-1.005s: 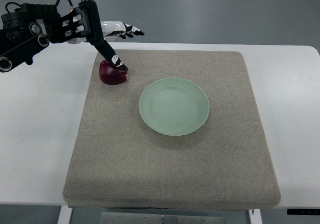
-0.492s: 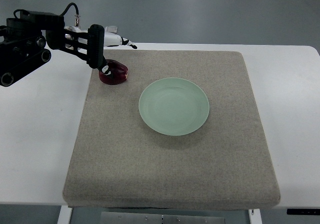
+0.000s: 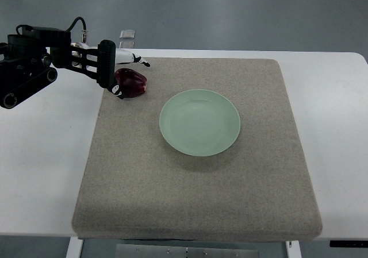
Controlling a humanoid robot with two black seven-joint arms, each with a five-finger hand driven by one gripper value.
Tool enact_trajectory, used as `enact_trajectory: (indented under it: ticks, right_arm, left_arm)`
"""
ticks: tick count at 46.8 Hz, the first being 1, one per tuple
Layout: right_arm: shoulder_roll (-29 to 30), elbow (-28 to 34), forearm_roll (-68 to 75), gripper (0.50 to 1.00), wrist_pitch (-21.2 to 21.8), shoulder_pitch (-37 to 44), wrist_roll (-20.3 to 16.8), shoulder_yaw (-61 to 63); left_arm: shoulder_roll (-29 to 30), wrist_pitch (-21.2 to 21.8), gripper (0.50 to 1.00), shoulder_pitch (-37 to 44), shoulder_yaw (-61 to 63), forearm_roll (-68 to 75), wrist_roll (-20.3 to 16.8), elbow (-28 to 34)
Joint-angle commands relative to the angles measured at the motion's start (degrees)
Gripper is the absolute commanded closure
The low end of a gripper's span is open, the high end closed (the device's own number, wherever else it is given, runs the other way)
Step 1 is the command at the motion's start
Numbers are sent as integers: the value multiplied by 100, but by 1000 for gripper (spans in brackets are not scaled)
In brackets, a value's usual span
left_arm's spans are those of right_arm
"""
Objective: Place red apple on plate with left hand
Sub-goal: 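Close the left hand fingers around the apple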
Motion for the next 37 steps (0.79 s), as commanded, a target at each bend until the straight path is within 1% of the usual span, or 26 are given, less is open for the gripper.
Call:
enact_trajectory:
  ticks: [1, 2, 5, 7, 8, 16, 22, 28, 30, 31, 32, 33, 35, 37]
  right_arm:
    - [0, 0, 0, 536, -7, 0, 6, 0]
    - [0, 0, 0, 536, -7, 0, -3, 0]
    - [0, 0, 0, 536, 2, 0, -3, 0]
    - [0, 0, 8, 536, 2, 0, -3, 0]
    - [0, 0, 0, 536, 2, 0, 6, 0]
    - [0, 0, 0, 536, -7, 0, -3, 0]
    - [0, 0, 0, 536, -7, 0, 6, 0]
    - [0, 0, 0, 536, 2, 0, -3, 0]
    - [0, 0, 0, 536, -7, 0, 6, 0]
    - [0, 0, 0, 536, -7, 0, -3, 0]
    - [0, 0, 0, 536, 2, 0, -3, 0]
    - [0, 0, 0, 536, -7, 0, -3, 0]
    - [0, 0, 0, 536, -7, 0, -3, 0]
    - [0, 0, 0, 536, 2, 0, -3, 0]
  left_arm:
    - [-89, 63, 546, 43, 1, -2, -5, 27]
    - [-116, 63, 557, 52, 1, -2, -5, 54]
    - [-142, 63, 568, 69, 1, -2, -5, 98]
    - [-142, 72, 593, 78, 1, -2, -5, 124]
    - [-142, 63, 598, 78, 1, -2, -5, 133]
    - [-142, 63, 596, 105, 9, 7, -5, 150]
    - [-142, 63, 581, 122, 9, 7, -5, 203]
    - [-177, 72, 587, 166, 9, 7, -5, 221]
    - [-186, 63, 598, 166, 9, 7, -5, 221]
    - [-186, 72, 615, 166, 9, 16, -5, 230]
    - [-186, 81, 649, 166, 9, 25, -5, 230]
    - [-186, 81, 666, 166, 9, 25, -5, 230]
    - [-195, 81, 675, 157, 9, 25, -5, 230]
    - [-195, 81, 703, 157, 9, 33, 3, 230]
